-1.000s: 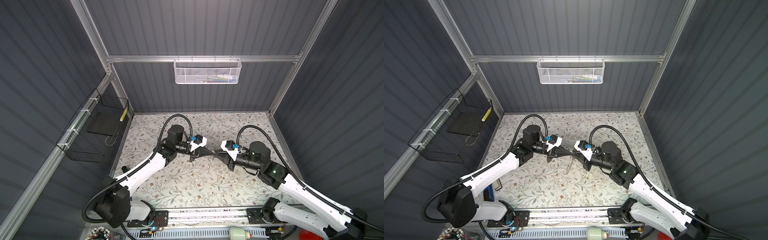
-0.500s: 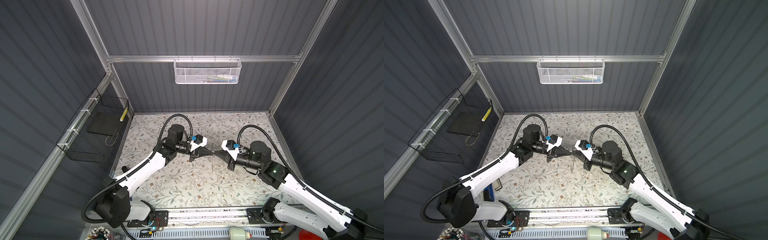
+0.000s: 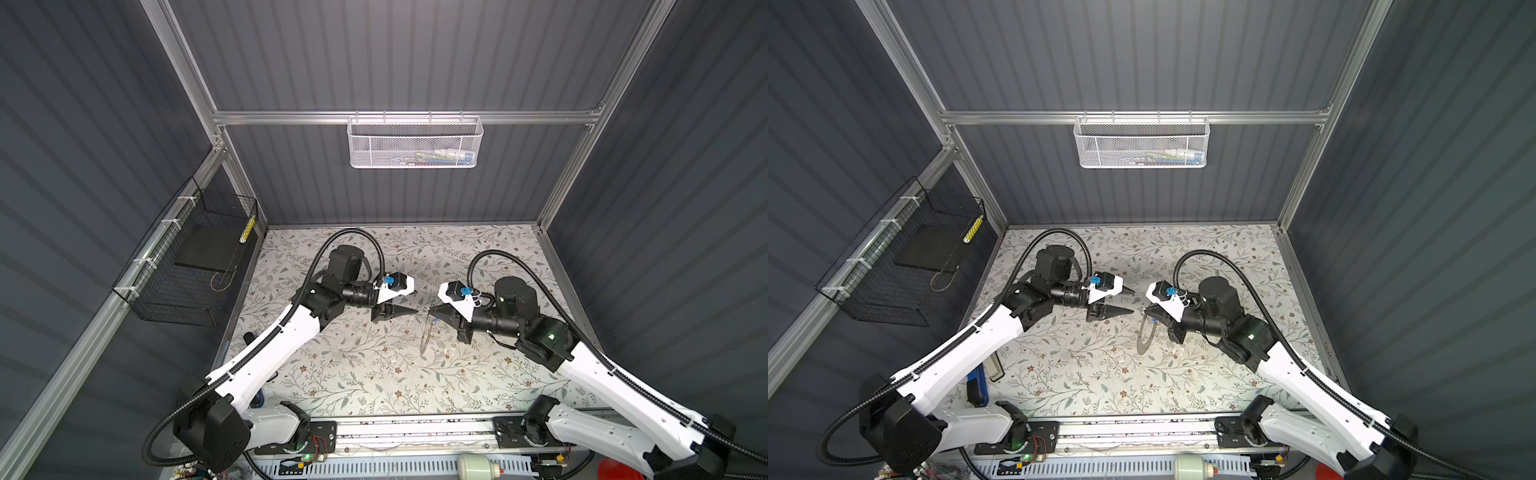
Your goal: Put the keys on the keyring
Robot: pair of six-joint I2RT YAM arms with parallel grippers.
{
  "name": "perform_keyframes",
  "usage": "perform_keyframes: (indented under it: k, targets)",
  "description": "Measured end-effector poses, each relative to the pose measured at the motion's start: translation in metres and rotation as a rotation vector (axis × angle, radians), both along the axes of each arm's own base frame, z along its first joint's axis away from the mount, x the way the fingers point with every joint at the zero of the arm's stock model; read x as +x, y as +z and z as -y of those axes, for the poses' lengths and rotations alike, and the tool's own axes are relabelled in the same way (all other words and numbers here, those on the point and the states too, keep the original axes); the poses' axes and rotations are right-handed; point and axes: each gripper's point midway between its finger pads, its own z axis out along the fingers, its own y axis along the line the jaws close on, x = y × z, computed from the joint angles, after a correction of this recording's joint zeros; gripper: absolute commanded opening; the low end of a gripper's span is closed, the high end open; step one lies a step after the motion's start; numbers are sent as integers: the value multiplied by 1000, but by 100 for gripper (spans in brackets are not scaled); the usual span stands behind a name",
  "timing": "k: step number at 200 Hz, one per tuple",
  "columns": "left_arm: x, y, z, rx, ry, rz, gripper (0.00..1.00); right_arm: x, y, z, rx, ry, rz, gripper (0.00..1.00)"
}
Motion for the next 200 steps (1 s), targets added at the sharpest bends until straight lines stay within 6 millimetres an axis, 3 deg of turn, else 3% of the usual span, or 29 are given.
perform_keyframes:
  k: [25,84,200]
  targets:
    - [-9,6,1,33,2,70,39,-1,-2,-1,-36,20,-14,0]
    - [-14,-13,8,139,19,93,31,-5,-13,-3,-96,59,-50,0]
    - [-16,-24,18,173,0,74,29,-8,-19,-4,-112,84,-79,1]
